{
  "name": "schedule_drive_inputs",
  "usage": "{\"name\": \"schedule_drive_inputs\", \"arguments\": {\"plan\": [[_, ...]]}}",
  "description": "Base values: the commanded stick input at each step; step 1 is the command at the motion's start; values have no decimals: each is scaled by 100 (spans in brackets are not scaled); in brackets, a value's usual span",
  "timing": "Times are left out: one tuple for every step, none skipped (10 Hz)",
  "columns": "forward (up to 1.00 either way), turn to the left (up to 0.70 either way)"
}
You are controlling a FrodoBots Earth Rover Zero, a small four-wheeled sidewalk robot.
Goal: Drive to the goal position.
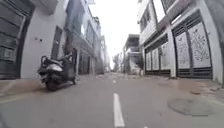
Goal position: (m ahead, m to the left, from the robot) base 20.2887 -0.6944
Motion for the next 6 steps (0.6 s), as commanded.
{"name": "schedule_drive_inputs", "arguments": {"plan": [[85, 0], [85, 0], [85, 0], [85, 0], [85, 0], [85, 0]]}}
